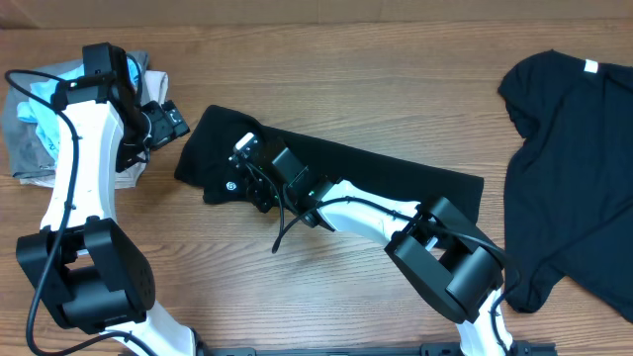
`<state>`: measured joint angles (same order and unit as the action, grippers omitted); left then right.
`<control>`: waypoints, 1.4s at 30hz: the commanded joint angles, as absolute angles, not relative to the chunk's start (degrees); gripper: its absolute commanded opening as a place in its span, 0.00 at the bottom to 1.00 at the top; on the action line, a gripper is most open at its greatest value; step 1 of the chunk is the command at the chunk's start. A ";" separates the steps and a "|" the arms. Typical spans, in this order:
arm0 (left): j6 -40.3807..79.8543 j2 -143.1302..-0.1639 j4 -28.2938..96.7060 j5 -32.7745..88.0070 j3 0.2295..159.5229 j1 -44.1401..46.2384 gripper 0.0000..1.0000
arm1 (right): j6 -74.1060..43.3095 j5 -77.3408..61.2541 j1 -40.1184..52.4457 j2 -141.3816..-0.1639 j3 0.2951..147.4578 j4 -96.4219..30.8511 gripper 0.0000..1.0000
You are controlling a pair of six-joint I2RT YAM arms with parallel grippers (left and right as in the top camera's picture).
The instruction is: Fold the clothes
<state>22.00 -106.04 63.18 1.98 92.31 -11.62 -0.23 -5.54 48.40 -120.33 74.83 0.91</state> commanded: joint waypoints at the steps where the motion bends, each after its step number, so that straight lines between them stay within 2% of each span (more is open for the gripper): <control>1: 21.89 -105.65 63.18 2.59 92.99 -11.29 1.00 | 0.05 -5.17 48.53 -120.57 75.07 1.41 0.13; 3: 21.89 -105.65 63.18 2.59 92.99 -11.29 1.00 | 0.05 -5.15 48.53 -120.57 75.07 1.69 0.04; 20: 21.89 -105.65 63.18 2.59 92.99 -11.29 1.00 | 3.51 -0.60 47.88 -120.57 77.34 4.12 0.04; 27: 21.89 -105.62 63.18 2.59 92.99 -11.29 1.00 | 7.62 -0.69 46.22 -120.57 77.34 4.91 0.04; 42: 21.89 -105.65 63.18 2.59 92.99 -11.29 1.00 | 9.04 -3.05 44.62 -124.68 77.28 7.44 0.04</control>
